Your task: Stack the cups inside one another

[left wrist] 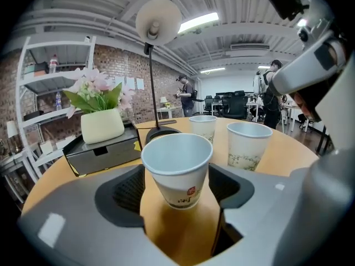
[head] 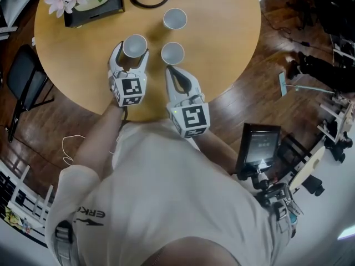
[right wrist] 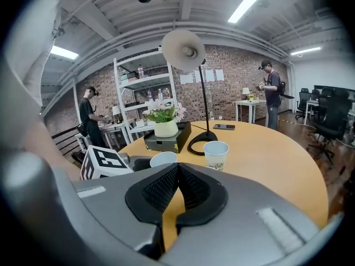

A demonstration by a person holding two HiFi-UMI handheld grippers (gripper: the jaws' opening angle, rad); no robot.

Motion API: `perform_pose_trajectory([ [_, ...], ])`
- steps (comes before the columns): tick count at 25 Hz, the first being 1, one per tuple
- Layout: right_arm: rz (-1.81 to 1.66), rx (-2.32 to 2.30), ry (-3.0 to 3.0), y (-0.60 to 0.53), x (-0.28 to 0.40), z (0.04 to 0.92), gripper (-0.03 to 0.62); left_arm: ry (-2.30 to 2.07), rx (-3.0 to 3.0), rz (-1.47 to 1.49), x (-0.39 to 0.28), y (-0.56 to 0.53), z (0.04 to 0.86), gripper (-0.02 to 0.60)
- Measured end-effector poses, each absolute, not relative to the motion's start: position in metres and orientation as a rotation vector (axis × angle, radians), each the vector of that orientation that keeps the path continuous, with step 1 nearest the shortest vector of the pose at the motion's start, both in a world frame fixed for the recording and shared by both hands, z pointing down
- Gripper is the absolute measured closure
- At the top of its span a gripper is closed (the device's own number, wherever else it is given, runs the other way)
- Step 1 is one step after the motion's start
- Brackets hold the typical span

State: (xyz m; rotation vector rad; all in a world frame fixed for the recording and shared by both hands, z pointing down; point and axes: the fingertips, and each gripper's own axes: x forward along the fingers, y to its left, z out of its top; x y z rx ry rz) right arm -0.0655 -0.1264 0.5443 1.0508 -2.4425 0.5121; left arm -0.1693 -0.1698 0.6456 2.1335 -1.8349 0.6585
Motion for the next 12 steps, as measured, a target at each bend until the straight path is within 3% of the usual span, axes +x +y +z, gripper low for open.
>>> perform_pose_trajectory([
  [12, 0.517, 1.050, -2.438, -0.1323, -0.0659, 0.5479, 0.580, -1.867, 2.149, 0.666, -0.1724, -0.1809, 0.6437, 0.255],
])
